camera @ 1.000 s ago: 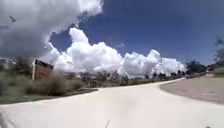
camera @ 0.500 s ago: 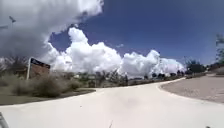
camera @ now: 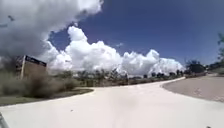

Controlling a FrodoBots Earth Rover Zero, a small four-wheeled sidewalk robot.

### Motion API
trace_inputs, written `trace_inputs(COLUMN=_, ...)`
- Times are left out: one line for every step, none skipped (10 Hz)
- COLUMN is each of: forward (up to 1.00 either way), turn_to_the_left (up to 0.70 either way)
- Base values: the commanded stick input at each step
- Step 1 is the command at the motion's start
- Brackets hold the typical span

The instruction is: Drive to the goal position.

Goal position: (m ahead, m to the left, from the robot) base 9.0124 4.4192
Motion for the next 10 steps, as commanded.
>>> trace_inputs(forward=0.85, turn_to_the_left=0.0)
trace_inputs(forward=0.85, turn_to_the_left=0.0)
trace_inputs(forward=0.85, turn_to_the_left=0.0)
trace_inputs(forward=0.85, turn_to_the_left=-0.06)
trace_inputs(forward=0.85, turn_to_the_left=-0.31)
trace_inputs(forward=0.85, turn_to_the_left=0.0)
trace_inputs(forward=0.85, turn_to_the_left=-0.02)
trace_inputs(forward=0.85, turn_to_the_left=-0.07)
trace_inputs(forward=0.85, turn_to_the_left=-0.25)
trace_inputs(forward=0.85, turn_to_the_left=0.0)
